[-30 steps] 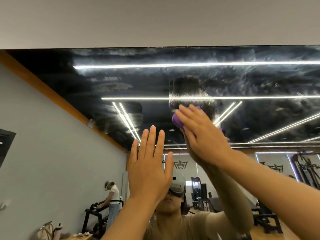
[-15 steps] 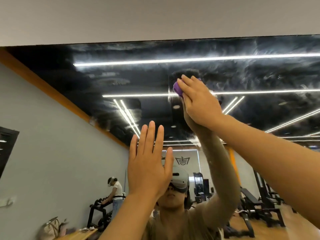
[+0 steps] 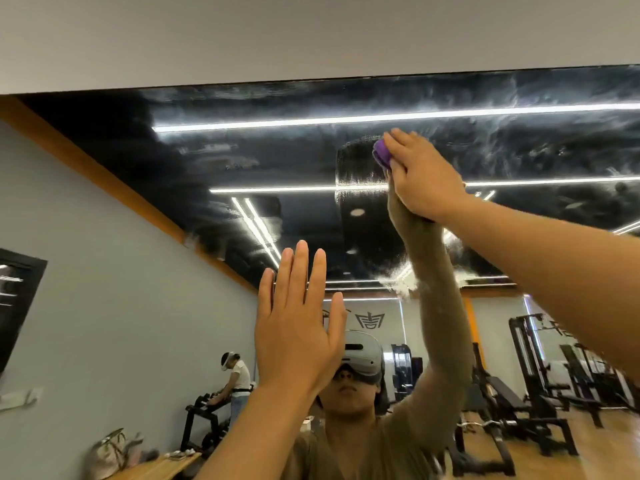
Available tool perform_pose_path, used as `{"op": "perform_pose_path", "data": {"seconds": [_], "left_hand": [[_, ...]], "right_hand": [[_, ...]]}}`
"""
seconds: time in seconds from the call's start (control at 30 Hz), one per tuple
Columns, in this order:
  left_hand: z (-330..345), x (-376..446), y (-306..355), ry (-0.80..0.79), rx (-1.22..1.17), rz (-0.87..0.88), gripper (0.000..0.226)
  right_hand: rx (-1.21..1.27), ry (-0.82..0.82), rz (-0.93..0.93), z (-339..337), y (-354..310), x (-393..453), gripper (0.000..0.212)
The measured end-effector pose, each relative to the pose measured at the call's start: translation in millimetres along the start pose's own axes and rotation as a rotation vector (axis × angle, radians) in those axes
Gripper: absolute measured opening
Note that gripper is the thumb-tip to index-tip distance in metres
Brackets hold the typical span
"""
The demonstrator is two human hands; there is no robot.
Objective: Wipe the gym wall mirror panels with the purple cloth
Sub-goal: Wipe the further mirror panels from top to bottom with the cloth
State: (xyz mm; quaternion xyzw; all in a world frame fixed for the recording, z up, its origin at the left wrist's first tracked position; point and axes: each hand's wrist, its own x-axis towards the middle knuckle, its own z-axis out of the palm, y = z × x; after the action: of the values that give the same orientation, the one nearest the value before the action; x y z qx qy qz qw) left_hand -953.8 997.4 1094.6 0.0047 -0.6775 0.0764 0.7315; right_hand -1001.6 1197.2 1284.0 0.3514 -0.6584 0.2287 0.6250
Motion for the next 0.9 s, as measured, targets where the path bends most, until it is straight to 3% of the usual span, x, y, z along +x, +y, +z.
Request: {"op": "perform_pose_path", "data": {"seconds": [0.13, 0.37, 0.47, 0.7, 0.9], "left_hand": [[-1.7, 0.3, -0.3, -0.025, 0.004, -0.001, 0.063], [-2.6, -0.7, 10.1, -0.046, -0.014, -0.071, 0.065], [-0.6, -0.8, 17.3, -0.058, -0.011, -0.105, 0.067], [2.6, -1.1, 24.3, -0.013, 0.099, -0.127, 0.067], [1.4, -0.7, 36.0, -0.054, 0.091, -0.191, 0.072]], "right_hand": [[0.008, 0.029, 0.046, 2.4, -6.3, -9.9, 0.049], [0.031, -0.013, -0.093, 11.5, -6.5, -159.6, 0.051], [0.036, 0.005, -0.107, 7.9, -1.4, -141.8, 0.050], [-0.026, 0.016, 0.048, -9.4, 23.3, 5.2, 0.049], [0.026, 0.051, 0.010, -1.7, 15.9, -76.7, 0.049]]}}
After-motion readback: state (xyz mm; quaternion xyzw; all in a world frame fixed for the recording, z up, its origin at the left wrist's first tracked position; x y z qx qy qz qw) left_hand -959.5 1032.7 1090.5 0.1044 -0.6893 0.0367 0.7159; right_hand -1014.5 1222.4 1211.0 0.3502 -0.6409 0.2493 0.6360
